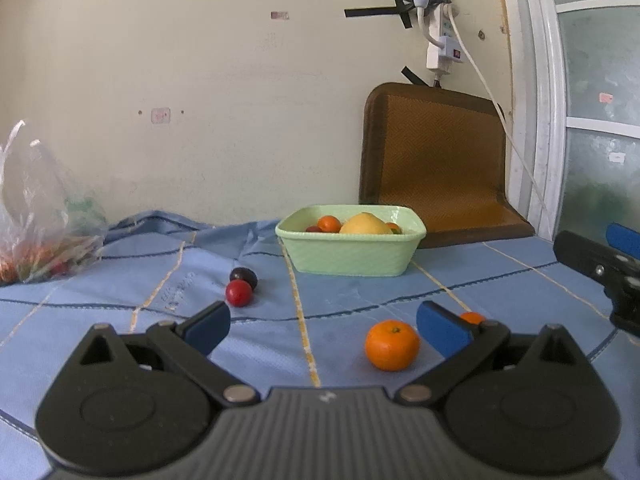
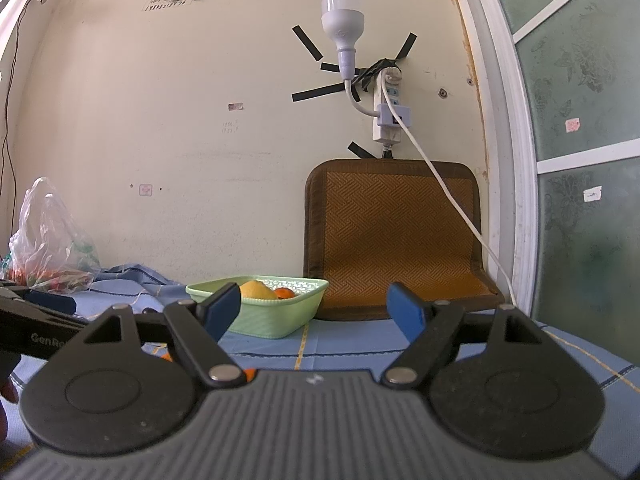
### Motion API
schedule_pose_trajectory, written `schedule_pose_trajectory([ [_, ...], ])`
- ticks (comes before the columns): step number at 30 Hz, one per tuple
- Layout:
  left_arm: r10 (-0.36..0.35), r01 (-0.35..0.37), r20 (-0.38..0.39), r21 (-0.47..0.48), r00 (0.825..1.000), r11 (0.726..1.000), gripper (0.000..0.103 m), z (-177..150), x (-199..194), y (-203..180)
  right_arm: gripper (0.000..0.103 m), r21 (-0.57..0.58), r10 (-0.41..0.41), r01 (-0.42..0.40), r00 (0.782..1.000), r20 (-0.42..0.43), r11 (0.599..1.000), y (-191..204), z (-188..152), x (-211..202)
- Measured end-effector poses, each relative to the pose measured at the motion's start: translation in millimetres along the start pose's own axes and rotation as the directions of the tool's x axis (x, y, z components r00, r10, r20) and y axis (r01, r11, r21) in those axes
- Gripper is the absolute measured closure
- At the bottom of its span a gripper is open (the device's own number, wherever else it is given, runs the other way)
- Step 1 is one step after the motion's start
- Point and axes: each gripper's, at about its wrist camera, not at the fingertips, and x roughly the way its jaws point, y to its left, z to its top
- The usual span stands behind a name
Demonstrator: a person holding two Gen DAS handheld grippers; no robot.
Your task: Organize fruits
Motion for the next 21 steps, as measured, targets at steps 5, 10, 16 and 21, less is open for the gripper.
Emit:
schedule_pose_trajectory([
  [5,-0.009,0.009,0.008,0.003,1.000,1.000,0.000,-1,-2,-1,0.021,0.001,0.002,-0.002,1.000,-0.001,1.000,0,1,0],
  [10,-0.031,0.030,0.020,0.045,0.999,0.999,0.000,-2,-4,-8,0.021,0.003,0.004,-0.004,1.000,-0.009,1.000,0,2,0],
  [16,-0.079,0.079,-0.008,0.002,0.997,0.997,0.000,0,0,0,0.021,0.020,0.010,-0.009,0.999,-0.034,1.000,-4,4,1],
  [21,-0.189,0.182,-0.078,-0.091,0.979,0.979,0.000,1,13,16,0.023,0.010,0.085,-0.085,0.985,-0.152,0.996,-9,5,15],
])
